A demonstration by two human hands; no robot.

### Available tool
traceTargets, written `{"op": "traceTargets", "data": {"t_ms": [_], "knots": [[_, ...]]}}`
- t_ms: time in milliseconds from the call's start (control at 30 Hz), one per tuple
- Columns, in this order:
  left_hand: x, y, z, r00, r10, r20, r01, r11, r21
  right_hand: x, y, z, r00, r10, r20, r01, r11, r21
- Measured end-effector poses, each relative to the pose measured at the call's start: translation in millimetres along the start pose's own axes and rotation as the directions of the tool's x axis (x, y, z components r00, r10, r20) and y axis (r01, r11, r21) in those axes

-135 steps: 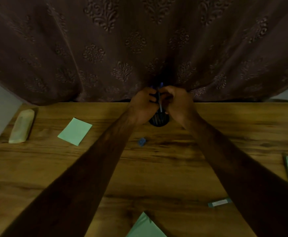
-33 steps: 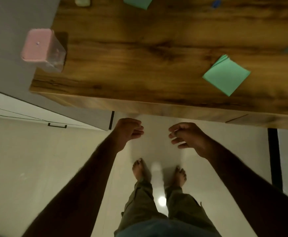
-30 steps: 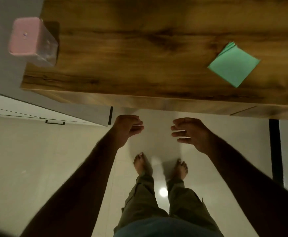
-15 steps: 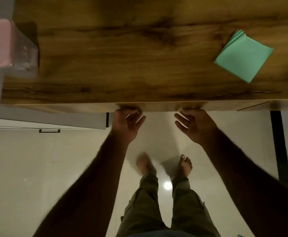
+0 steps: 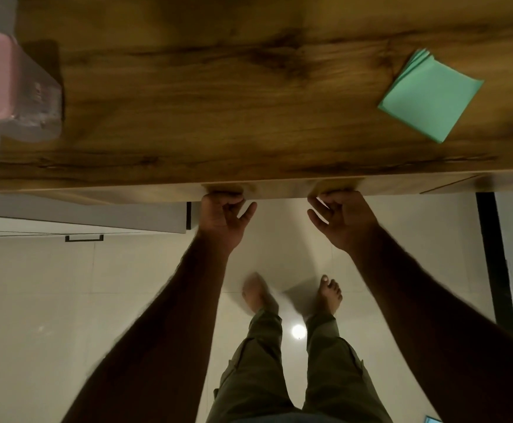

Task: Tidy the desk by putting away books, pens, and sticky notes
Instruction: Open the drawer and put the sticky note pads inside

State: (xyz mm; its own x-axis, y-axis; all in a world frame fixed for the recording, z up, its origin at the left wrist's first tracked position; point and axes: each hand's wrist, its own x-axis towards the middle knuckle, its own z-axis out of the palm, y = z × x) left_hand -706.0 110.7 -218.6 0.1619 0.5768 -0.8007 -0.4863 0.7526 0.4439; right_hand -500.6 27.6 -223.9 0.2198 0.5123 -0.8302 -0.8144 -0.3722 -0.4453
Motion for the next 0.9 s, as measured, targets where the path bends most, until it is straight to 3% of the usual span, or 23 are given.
{"op": "traceTargets", "data": {"t_ms": [367, 900], "knots": [[-14.4, -8.7, -9.5, 1.000, 0.007, 0.014, -0.007, 1.000, -0.002, -9.5, 11.8, -7.1, 0.998, -0.002, -0.062, 0.002, 1.000, -0.005], [-92.7, -80.4, -106.1, 0.992, -0.042, 0.117, 0.038, 0.999, 0.037, -89.4, 103.9, -80.4, 0.998, 0.013, -0.056, -0.013, 1.000, 0.009]]}}
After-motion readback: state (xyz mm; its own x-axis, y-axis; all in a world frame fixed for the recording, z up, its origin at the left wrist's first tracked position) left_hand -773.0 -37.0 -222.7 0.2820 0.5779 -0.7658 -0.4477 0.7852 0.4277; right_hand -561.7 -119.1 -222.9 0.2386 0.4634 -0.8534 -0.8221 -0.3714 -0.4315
